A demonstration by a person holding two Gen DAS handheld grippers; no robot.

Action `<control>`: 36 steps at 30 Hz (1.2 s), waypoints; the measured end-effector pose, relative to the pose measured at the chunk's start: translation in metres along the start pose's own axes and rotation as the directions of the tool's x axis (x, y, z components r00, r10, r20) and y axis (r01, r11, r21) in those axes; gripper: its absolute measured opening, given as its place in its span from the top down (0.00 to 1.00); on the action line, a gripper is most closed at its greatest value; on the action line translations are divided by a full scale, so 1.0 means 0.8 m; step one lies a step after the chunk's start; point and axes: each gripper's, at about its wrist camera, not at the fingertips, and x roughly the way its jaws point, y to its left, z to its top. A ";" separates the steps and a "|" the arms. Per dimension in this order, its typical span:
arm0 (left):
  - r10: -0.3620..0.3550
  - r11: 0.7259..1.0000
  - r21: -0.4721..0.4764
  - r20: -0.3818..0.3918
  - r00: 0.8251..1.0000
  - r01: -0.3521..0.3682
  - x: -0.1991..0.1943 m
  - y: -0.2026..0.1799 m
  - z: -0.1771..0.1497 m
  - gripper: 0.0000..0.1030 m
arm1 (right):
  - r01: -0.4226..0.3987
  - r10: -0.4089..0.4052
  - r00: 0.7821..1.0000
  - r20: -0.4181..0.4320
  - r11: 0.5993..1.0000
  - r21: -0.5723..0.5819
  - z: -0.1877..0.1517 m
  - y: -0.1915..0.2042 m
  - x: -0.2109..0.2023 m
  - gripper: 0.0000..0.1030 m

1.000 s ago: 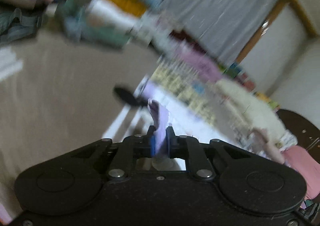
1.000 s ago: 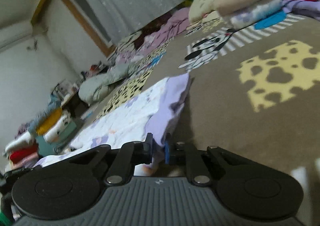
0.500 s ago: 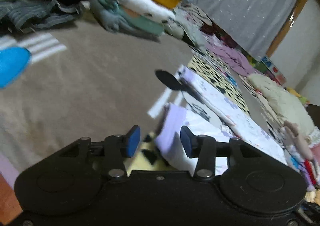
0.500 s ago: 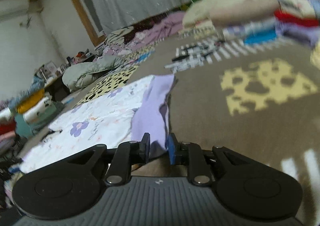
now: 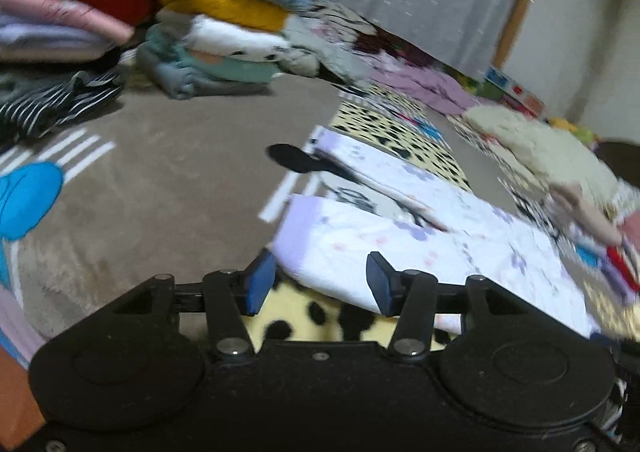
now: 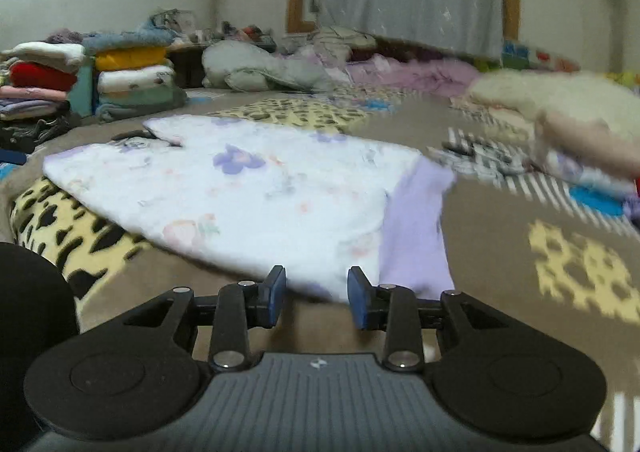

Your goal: Fold clothes

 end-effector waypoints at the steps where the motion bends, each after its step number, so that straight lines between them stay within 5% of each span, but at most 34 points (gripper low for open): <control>1: -0.011 1.000 0.023 -0.006 1.000 0.011 0.002 -0.007 0.001 0.52 | -0.021 0.021 1.000 0.020 1.000 0.004 0.003 -0.001 -0.003 0.66; 11: -0.104 0.966 0.228 -0.074 0.992 0.119 0.060 -0.103 0.013 0.52 | -0.081 0.075 0.993 0.094 0.995 0.059 0.034 -0.008 0.024 0.66; 23: -0.280 0.844 0.417 -0.193 0.940 0.337 0.175 -0.250 0.018 0.61 | -0.105 0.094 0.991 0.094 0.987 0.121 0.060 -0.022 0.082 0.64; 27: -0.184 0.848 0.427 -0.317 0.931 0.313 0.230 -0.245 0.000 0.61 | -0.089 0.092 0.996 -0.010 0.983 0.159 0.051 -0.029 0.105 0.62; 29: -0.213 0.844 0.417 -0.316 0.925 0.336 0.237 -0.232 -0.004 0.59 | -0.080 0.095 0.992 -0.081 0.981 0.178 0.044 -0.033 0.120 0.62; 36: -0.182 0.843 0.445 -0.291 0.939 0.302 0.202 -0.197 0.005 0.59 | -0.061 0.074 0.995 -0.061 0.979 0.193 0.040 -0.053 0.091 0.62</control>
